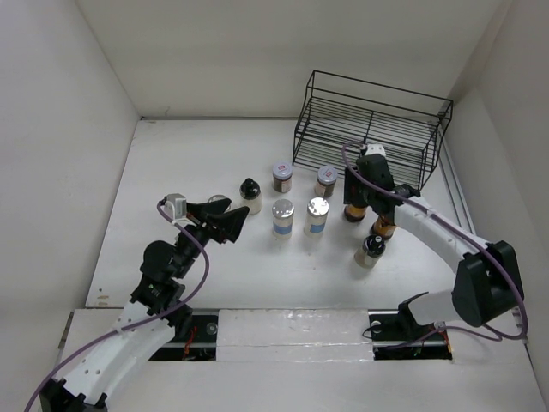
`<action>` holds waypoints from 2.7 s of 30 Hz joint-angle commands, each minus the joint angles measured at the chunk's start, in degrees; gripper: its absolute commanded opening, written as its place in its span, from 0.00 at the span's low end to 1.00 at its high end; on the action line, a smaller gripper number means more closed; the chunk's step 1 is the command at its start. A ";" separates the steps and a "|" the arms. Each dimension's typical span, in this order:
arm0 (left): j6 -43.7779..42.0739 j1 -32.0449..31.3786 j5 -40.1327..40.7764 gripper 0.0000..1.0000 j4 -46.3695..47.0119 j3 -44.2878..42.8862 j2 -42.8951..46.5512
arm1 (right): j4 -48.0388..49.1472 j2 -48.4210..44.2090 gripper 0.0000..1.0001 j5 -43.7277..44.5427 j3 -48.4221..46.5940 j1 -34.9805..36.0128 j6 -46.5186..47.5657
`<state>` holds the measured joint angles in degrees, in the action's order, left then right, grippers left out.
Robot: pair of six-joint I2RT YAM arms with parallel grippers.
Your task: Organize the condiment bottles
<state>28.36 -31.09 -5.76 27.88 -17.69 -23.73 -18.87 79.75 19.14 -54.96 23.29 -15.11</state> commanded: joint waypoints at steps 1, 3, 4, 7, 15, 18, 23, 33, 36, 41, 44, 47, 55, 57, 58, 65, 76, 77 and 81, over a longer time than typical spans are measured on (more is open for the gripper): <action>0.12 -0.29 -0.39 0.71 2.17 -0.76 -0.44 | 2.37 -6.96 0.24 3.10 -9.09 0.88 1.84; 0.64 -0.29 -0.39 0.71 2.80 -0.15 -0.44 | 1.30 -7.50 0.24 1.18 -16.56 0.88 3.07; 0.64 -0.29 -0.39 0.71 2.80 -0.15 -1.05 | 0.69 -7.50 0.24 0.56 -18.93 0.88 3.94; 0.64 -0.29 -0.39 0.71 1.74 -0.94 -1.06 | -0.19 -4.08 0.24 -1.73 -28.95 0.88 5.18; 1.17 -0.29 -0.92 0.72 2.71 -0.94 -1.58 | -3.44 13.57 0.24 -10.69 -63.00 -1.93 7.03; 1.17 -0.29 -0.92 0.72 2.71 -0.94 -3.16 | -2.93 22.54 0.24 -12.81 -72.71 -3.15 6.42; 1.70 -0.29 -1.54 0.72 3.94 -0.94 -5.45 | -1.96 37.29 0.25 -12.81 -94.78 -5.09 4.75; 1.70 -0.29 -1.27 0.72 5.08 -0.41 -6.07 | 12.45 44.78 0.25 -15.88 -97.36 -8.61 -2.20; 1.70 -0.29 -1.27 0.72 4.47 -0.41 -5.54 | 13.86 46.46 0.25 -15.88 -97.36 -8.61 -2.20; 1.17 -0.29 -0.13 0.72 4.47 -0.41 -5.01 | 17.11 50.24 0.25 -15.36 -97.36 -9.14 -2.73; 1.17 -0.29 -0.13 0.72 4.47 -0.41 -5.01 | 17.12 51.04 0.25 -15.88 -96.40 -9.14 -3.34; 1.17 -0.29 -0.13 0.72 4.47 -0.41 -6.06 | 17.12 51.04 0.25 -16.41 -92.37 -9.14 -3.34; 1.17 -0.29 -0.13 0.72 3.94 -0.41 -5.45 | 15.98 51.12 0.30 -15.27 -87.34 -7.30 -0.89; 1.17 -0.29 -0.13 0.72 3.94 -0.41 -4.84 | 15.19 51.12 0.33 -14.57 -87.86 -6.77 -0.01; 1.17 -0.29 -0.13 0.72 3.94 -0.41 -4.84 | 14.57 51.12 0.37 -13.43 -87.86 -6.24 1.13; 1.17 -0.29 -0.66 0.72 3.94 -0.41 -4.84 | 12.64 51.12 0.57 -11.05 -87.86 -5.62 2.99; 1.70 -0.29 -0.66 0.72 3.94 -0.41 -3.78 | 11.40 51.65 0.61 -11.67 -87.25 -5.10 3.51; 1.70 -0.29 -0.66 0.72 3.94 -0.41 -3.78 | 11.40 51.65 0.63 -12.19 -87.25 -5.10 3.51; 1.70 -0.29 -0.13 0.72 3.42 -0.41 -3.78 | 11.40 52.35 0.66 -12.19 -87.25 -4.57 3.51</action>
<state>29.89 -31.14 -5.93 28.93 -17.69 -27.99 -15.03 133.78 7.77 -140.46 17.19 -11.44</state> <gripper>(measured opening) 0.717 0.736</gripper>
